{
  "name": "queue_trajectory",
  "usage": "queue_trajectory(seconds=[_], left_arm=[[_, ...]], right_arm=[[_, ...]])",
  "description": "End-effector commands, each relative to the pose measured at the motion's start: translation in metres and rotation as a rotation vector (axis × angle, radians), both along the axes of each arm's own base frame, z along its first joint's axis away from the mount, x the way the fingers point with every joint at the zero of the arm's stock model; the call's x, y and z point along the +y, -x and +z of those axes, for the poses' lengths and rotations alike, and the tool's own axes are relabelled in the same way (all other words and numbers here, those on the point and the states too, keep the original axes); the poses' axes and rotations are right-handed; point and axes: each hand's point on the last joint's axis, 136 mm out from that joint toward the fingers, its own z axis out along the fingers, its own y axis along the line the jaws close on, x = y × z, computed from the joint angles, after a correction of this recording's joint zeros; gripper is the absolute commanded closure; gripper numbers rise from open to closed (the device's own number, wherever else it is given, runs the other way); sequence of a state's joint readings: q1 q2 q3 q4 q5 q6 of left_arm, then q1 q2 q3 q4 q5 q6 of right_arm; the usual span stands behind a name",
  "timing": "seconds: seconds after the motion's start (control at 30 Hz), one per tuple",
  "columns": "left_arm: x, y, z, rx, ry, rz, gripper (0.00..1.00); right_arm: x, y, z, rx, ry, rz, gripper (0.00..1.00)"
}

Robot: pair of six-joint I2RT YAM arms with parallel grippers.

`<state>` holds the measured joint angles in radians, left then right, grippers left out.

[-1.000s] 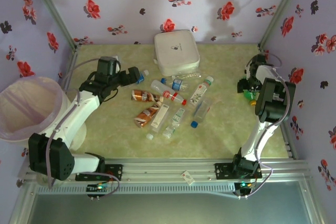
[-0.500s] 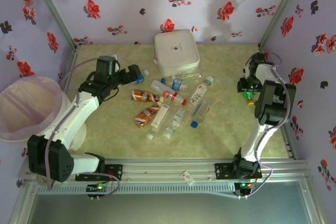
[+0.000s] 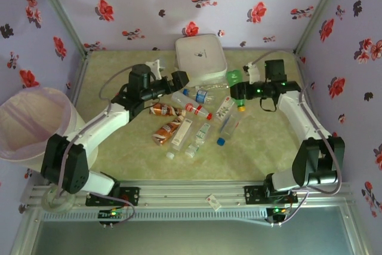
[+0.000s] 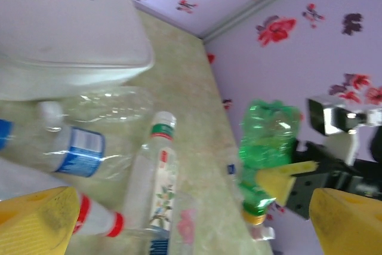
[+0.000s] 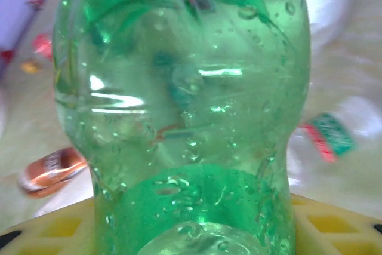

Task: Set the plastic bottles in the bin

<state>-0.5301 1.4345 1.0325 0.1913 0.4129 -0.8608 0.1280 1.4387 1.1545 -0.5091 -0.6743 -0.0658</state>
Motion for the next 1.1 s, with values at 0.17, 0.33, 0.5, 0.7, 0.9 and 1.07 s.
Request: queue_trajectory(seconds=[0.17,0.33,0.5,0.7,0.9,1.07], left_arm=[[-0.047,0.022,0.010,-0.038,0.108,-0.159,0.03],[-0.067,0.025,0.000,-0.026,0.100,-0.197,0.05],[-0.077,0.021,-0.002,-0.022,0.108,-0.207,0.05],[-0.090,0.019,-0.009,-0.012,0.123,-0.220,0.04],[-0.090,0.012,-0.013,-0.016,0.127,-0.191,0.19],[-0.093,0.007,-0.016,-0.011,0.131,-0.179,0.25]], right_arm=[[0.070,0.018,0.012,0.014,-0.260,0.254,0.40],[0.092,0.026,0.010,0.031,-0.290,0.330,0.40],[0.104,0.030,0.004,0.050,-0.293,0.364,0.39],[0.113,0.029,0.002,0.065,-0.333,0.377,0.40],[0.120,0.033,0.005,0.055,-0.351,0.400,0.40],[0.122,0.036,0.006,0.051,-0.357,0.414,0.40]])
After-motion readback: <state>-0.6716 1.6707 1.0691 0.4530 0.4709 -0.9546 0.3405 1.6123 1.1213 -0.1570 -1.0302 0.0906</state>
